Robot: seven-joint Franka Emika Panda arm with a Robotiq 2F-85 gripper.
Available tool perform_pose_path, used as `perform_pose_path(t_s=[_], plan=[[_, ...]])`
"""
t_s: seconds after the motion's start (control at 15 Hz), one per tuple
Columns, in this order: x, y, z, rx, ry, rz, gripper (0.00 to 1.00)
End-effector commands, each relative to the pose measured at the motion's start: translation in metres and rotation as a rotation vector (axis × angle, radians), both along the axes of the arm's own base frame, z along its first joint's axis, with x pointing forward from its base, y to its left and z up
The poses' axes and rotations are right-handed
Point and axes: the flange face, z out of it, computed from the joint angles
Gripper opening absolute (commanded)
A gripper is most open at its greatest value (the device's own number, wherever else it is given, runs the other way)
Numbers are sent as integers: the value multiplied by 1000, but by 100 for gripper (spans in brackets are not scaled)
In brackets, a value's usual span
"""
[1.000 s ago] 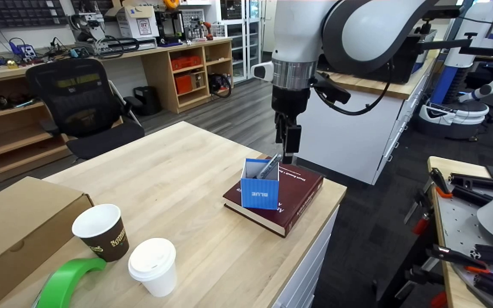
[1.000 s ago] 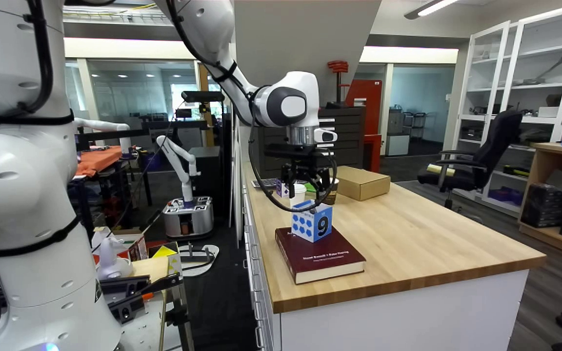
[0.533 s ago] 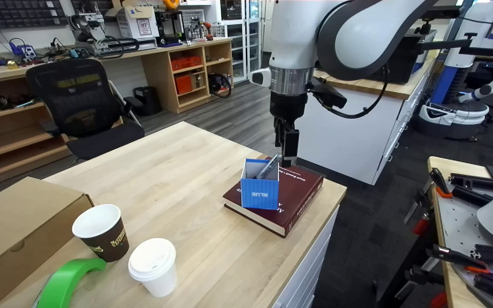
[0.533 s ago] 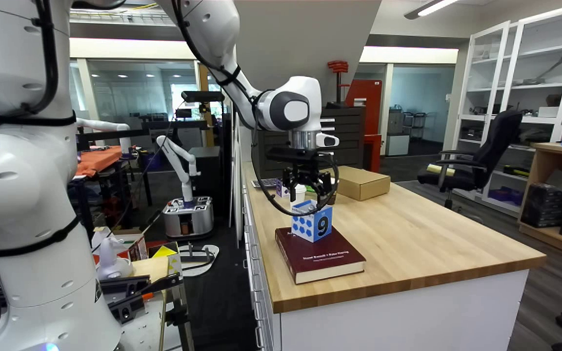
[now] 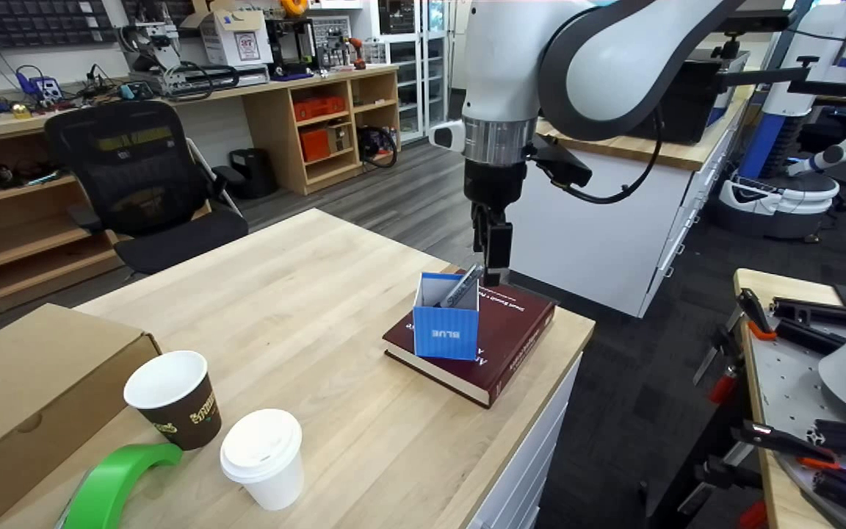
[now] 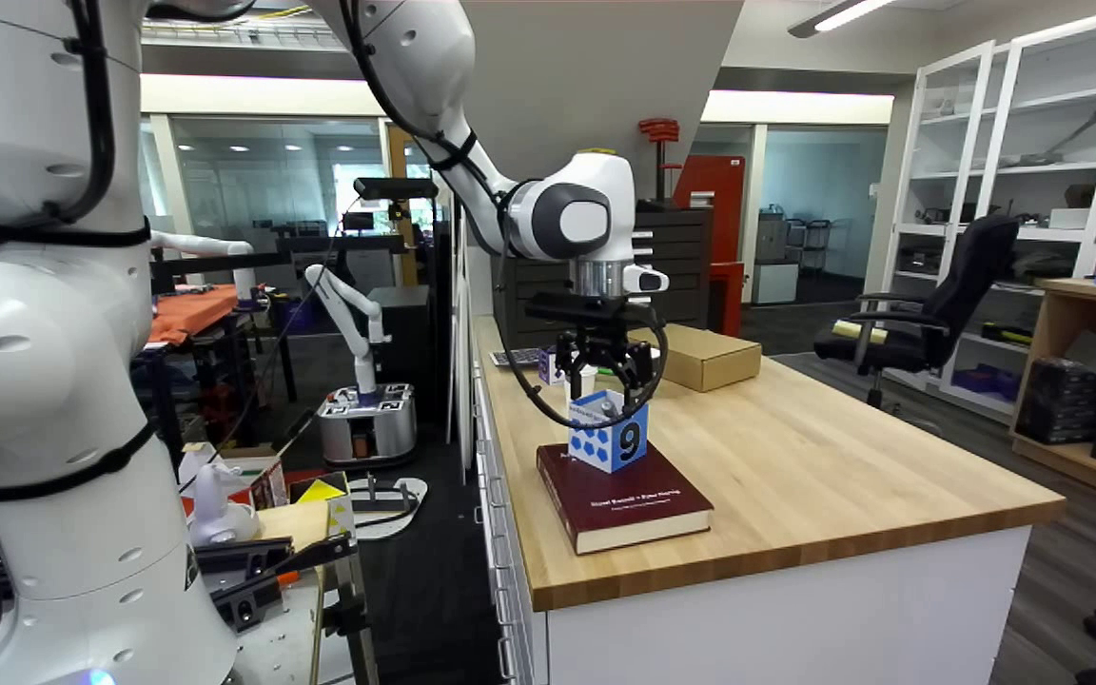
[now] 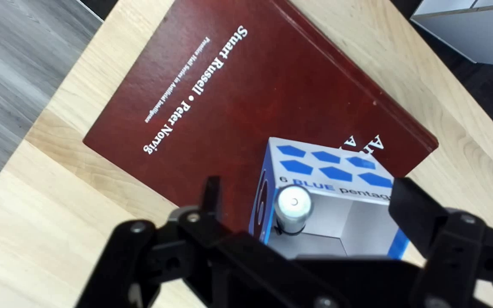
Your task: Take the marker out of the box and place it on the book
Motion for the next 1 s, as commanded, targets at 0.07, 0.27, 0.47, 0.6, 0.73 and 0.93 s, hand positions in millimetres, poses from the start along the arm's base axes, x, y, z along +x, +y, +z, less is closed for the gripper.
perform_pose_path(t_s=[0.07, 0.27, 0.47, 0.6, 0.73, 0.93], plan=[[11, -6, -3, 16, -5, 20, 100], [13, -5, -6, 19, 0, 34, 100], [18, -3, -10, 17, 4, 46, 100], [21, -1, -10, 11, 4, 47, 100], [22, -1, -10, 7, 0, 45, 84], [23, -3, -7, 1, -4, 43, 61]])
